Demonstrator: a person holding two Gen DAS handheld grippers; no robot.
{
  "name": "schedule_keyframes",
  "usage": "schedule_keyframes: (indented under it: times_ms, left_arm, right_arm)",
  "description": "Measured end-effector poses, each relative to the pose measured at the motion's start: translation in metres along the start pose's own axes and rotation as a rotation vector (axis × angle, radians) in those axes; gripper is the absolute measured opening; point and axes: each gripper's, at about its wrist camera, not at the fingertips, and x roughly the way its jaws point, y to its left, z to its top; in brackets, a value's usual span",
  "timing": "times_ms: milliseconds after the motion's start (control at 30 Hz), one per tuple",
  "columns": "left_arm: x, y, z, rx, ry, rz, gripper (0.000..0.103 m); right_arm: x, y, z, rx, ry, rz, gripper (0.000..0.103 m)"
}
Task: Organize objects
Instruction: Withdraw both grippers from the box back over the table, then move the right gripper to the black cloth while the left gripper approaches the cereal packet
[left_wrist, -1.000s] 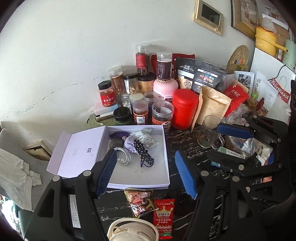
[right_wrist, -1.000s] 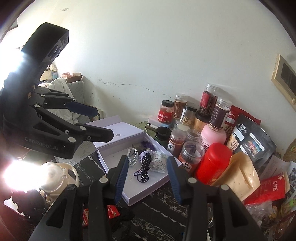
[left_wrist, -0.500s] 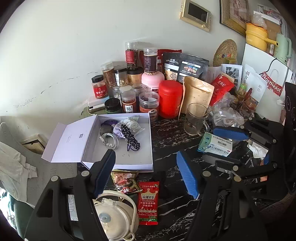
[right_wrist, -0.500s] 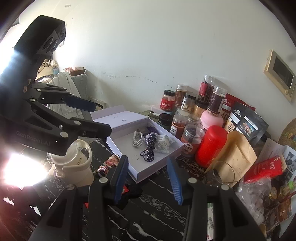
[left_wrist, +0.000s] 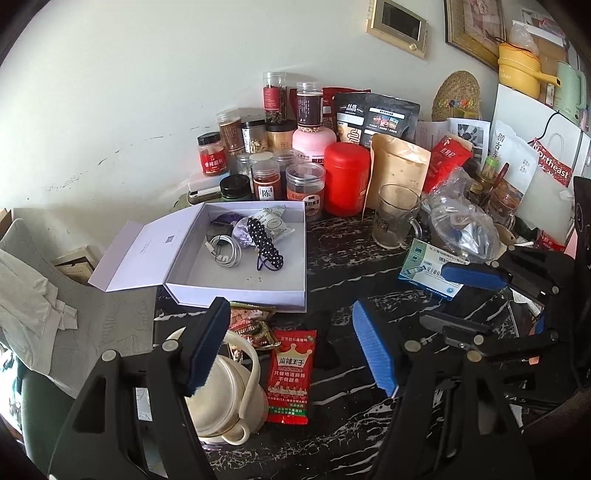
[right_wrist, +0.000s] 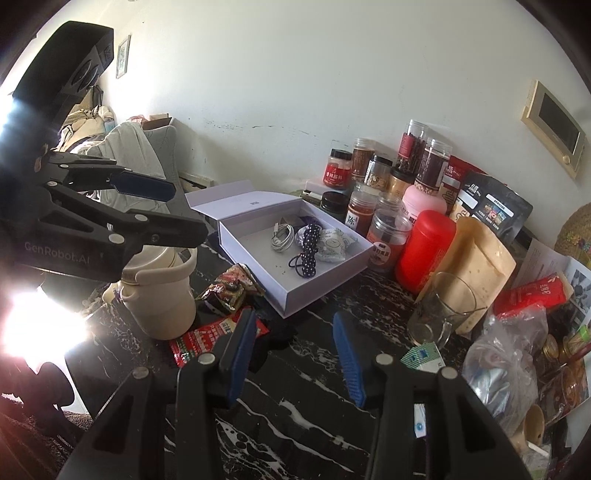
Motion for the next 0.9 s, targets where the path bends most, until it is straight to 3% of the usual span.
schedule_keyframes:
  times_ms: [300, 900]
  left_arm:
    - [0.001, -0.006, -0.038, -0.017, 0.017, 0.069, 0.067]
    - [0.052, -0.032, -0.063, -0.102, 0.069, 0.052, 0.067]
  right_arm:
    - [0.009, 0.004, -0.028, 0.017, 0.044, 0.031, 0.044]
    - [0.053, -0.025, -0.061, 0.029, 0.121, 0.129, 0.044]
